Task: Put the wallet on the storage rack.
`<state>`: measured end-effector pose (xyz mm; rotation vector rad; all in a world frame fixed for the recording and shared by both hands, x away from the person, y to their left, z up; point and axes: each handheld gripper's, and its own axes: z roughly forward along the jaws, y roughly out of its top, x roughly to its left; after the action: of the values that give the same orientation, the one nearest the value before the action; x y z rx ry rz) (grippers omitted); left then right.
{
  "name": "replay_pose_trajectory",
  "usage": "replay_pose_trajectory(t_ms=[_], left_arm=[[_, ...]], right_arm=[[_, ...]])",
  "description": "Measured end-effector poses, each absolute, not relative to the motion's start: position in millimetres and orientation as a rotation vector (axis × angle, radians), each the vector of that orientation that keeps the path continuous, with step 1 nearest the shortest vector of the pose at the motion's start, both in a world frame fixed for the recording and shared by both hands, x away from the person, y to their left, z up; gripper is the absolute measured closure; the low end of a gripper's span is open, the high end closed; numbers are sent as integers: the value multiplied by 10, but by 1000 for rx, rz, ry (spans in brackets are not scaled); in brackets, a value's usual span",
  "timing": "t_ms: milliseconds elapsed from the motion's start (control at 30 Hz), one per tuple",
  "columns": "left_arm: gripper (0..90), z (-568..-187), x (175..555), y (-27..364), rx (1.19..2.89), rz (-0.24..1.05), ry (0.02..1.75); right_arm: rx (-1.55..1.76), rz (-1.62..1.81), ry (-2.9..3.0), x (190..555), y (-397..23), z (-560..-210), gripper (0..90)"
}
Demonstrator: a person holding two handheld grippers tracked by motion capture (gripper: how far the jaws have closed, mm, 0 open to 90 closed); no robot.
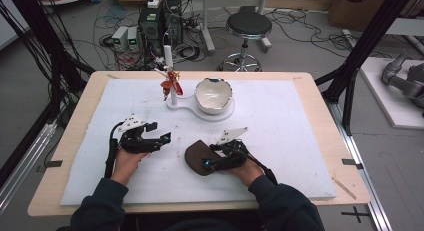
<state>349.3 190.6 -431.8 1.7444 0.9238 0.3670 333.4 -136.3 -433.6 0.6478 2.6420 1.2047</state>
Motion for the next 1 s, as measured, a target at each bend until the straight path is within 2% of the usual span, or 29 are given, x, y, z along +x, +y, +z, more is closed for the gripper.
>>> replay_pose_trajectory(t_ms=[67,167,333,433,500,567,633,800,867,1000], left_arm=[[243,-4326,3503,1888,1739,344,921],[258,-4337,3516,1851,1729,315,910],[305,-4405,3574,1694,1743,178,852],[307,-4417,3573,1657,1770,172,846],[307,-4408,3576,1675,1763,176,848],[307,-4404,3577,1685,1754,178,854],[307,-4397,3585,1712,1739,184,868],[308,-4416,3592,1688,1754,167,860],[309,-4430,3594,1655,1765,154,853],[309,-4449,3606,1602,1786,120,834]], right_arm=[[626,1177,2613,3325,-1368,-4319,438],[586,1143,2576,3327,-1399,-4294,522],[519,1137,2567,3324,-1407,-4290,587],[599,1196,2593,3368,-1442,-4301,547],[690,1213,2590,3403,-1469,-4314,381],[747,1239,2606,3430,-1494,-4321,376],[839,1332,2654,3494,-1560,-4341,319],[950,1314,2761,3550,-1553,-4441,313],[910,1320,2784,3555,-1555,-4436,381],[765,1277,2737,3478,-1501,-4390,408]])
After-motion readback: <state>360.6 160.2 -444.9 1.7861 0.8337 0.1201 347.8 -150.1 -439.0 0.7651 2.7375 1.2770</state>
